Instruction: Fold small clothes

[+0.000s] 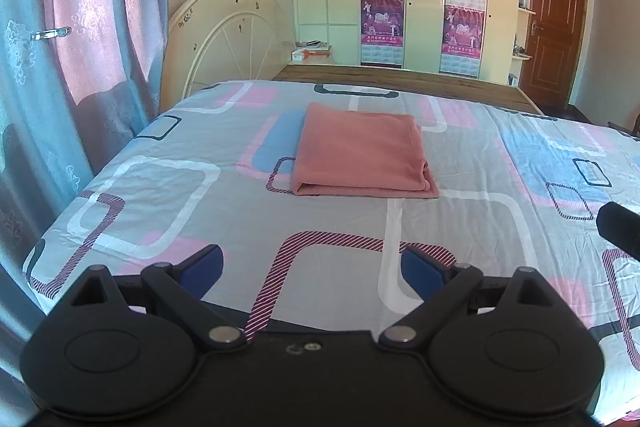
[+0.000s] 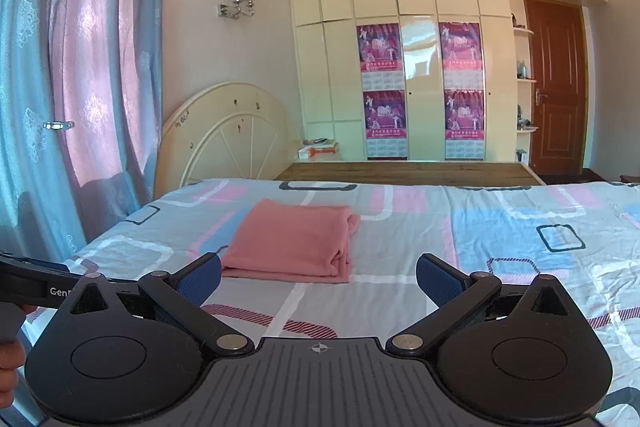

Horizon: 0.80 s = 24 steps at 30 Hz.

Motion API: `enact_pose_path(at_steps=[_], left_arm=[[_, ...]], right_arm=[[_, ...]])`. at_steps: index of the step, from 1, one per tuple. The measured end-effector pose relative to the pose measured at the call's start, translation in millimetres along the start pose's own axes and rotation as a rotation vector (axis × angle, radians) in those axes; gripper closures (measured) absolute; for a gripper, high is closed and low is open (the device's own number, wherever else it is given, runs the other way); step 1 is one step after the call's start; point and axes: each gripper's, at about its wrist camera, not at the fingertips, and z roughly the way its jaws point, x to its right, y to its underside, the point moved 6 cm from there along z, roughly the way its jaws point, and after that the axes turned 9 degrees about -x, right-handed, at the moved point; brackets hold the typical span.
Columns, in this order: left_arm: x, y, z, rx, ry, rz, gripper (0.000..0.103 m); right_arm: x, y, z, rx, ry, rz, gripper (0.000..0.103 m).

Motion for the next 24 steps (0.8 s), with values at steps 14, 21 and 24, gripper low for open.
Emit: enact_pose_path(at_steps=[14,21,24], left_arm=[[-0.3,-0.4,4.3,-0.008,0.0,0.002,0.008],[-1.2,-1.0,4.9,-0.009,0.0,0.002,0.008],[-1.2,-1.0,5.0,-0.009,-0.001,0.002,0.008]], right_arm=[[-1.5,1.1,4.9,-0.01,-0.012,0.001,0.001],[-1.7,1.3,6.9,-0.012,-0.016,0.001,0.001],[-1.4,1.9,7.9,-0.017,-0.017,0.002,0.001]])
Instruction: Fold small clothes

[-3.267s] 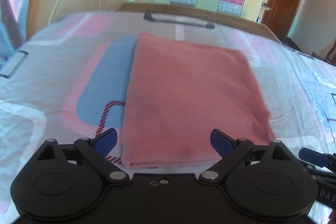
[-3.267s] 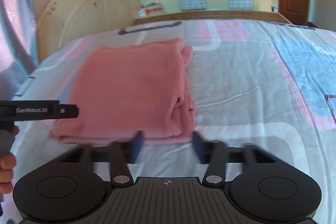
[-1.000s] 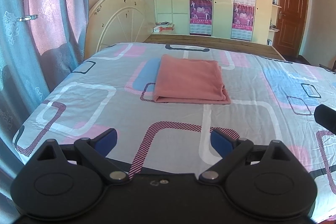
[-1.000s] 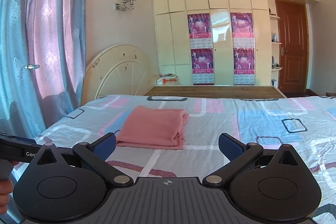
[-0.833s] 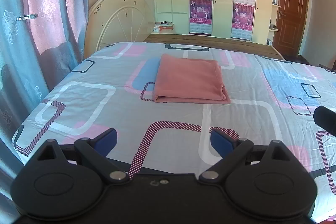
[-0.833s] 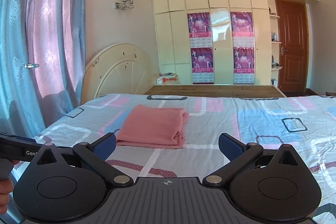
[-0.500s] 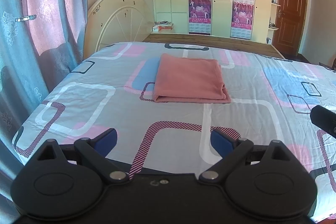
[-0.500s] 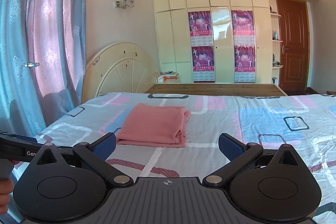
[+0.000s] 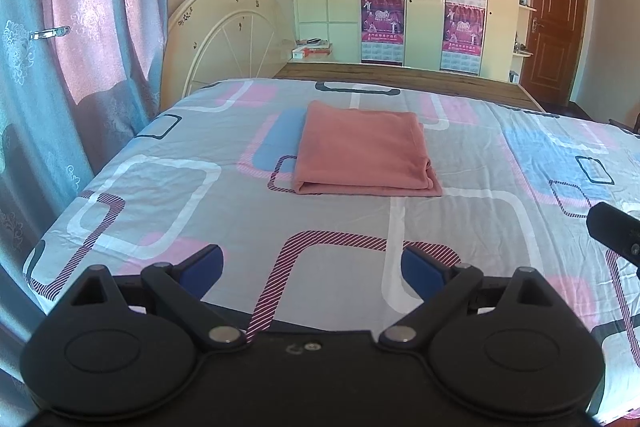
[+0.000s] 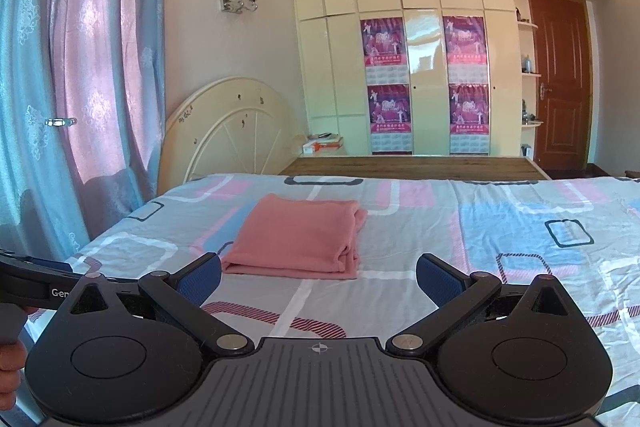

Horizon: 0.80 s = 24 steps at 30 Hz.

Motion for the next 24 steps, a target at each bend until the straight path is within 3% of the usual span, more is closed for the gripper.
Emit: enact_pose_path(at_steps=[22,24], left_arm=[[1,-3,22,-0.034,0.015,0.008,0.007],[3,-4,26,-0.008,0.028,0.027,0.008]], right_arm=[[-1,1,22,-0.042,-0.005,-0.006,0.001],[0,2,27,-0.051,-0.002,-0.005,0.001]])
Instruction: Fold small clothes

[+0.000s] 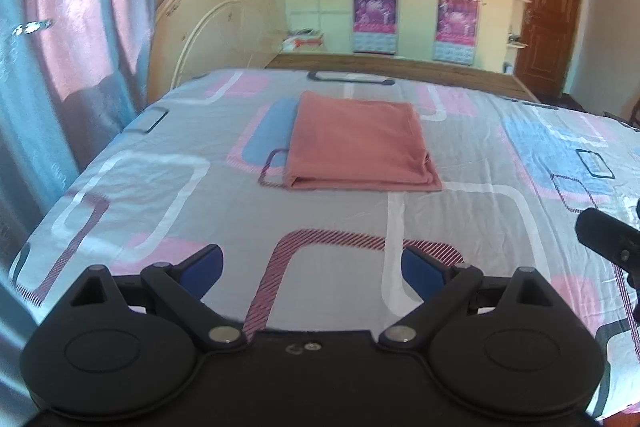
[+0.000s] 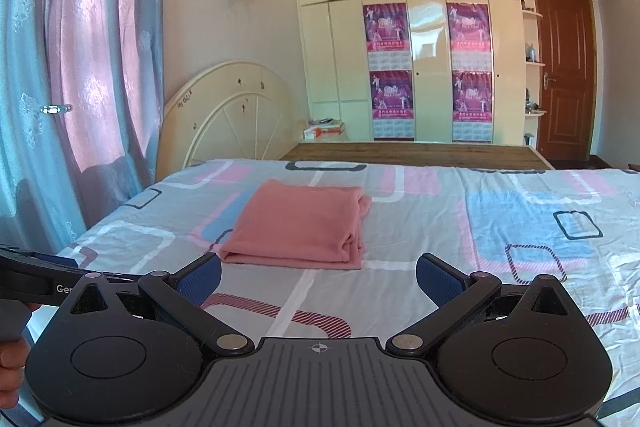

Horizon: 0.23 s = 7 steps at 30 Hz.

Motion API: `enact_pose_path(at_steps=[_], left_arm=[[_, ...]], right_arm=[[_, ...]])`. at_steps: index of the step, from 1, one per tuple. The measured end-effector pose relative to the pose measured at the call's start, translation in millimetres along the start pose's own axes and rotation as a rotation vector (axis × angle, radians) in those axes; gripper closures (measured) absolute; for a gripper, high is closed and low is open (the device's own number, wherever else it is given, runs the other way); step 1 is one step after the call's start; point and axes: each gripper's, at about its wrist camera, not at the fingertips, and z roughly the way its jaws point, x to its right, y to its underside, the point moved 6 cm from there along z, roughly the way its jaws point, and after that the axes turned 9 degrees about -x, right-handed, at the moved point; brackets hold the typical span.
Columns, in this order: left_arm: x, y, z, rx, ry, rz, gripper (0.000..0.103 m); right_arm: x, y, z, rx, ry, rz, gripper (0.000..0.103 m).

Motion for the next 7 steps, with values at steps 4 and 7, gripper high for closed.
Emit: enact_pose_path(at_steps=[4,7], left_arm=[[-1,-10,17,0.029,-0.004,0.02,0.009],[-9,-27,44,-0.008,0.005,0.002,0.007]], right_arm=[[6,1,14,-0.027,0.019,0.013,0.001],[14,2,27,-0.054,0.046,0.038,0.001]])
